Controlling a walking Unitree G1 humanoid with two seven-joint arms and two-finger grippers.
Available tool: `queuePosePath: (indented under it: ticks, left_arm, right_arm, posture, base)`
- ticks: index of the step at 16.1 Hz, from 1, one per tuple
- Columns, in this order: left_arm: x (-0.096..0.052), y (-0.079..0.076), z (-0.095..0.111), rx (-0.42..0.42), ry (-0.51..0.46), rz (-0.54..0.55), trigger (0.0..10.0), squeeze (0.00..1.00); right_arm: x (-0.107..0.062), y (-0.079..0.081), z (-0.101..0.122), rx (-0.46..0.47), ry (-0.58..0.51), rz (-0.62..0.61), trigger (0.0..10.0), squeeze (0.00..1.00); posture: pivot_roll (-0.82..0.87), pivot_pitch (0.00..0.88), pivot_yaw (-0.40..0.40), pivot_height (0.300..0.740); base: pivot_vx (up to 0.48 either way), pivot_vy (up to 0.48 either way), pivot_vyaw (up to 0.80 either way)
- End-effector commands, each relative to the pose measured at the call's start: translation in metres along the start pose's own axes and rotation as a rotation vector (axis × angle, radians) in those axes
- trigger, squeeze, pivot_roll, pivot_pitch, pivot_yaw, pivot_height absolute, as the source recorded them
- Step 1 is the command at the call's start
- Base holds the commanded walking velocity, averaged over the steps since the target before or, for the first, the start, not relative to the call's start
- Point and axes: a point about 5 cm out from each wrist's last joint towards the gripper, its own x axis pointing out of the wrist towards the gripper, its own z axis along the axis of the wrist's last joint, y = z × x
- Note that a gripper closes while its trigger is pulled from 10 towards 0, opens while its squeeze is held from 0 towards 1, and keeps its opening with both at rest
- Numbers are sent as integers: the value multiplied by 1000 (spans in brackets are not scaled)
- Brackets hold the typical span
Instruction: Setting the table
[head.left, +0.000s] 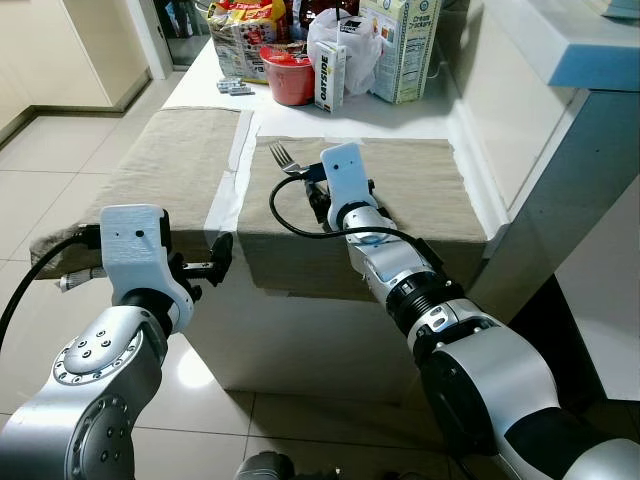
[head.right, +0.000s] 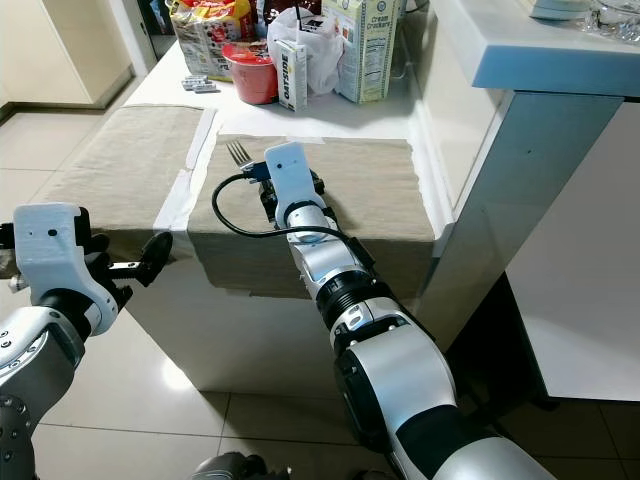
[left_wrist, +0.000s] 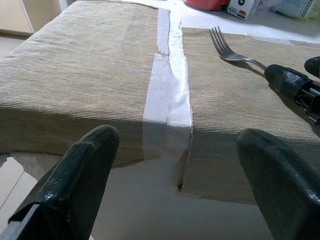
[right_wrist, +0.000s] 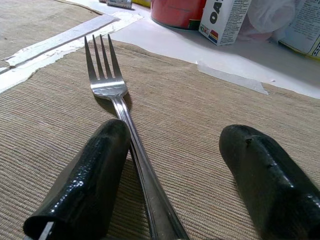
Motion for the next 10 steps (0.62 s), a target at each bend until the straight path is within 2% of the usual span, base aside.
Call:
queuePosePath:
  ticks: [1,10]
  left_arm:
    - [1,0,-1,7,5,7,10000,0]
    - [1,0,-1,7,5,7,10000,0]
  right_arm:
    - [-11,17,-50,27,202,47,10000,0]
    - [-11,17,-50,27,202,47,10000,0]
  posture:
    - [196,101,51,740]
    - [196,101,51,740]
  base:
    - [0,0,0]
    - [0,0,0]
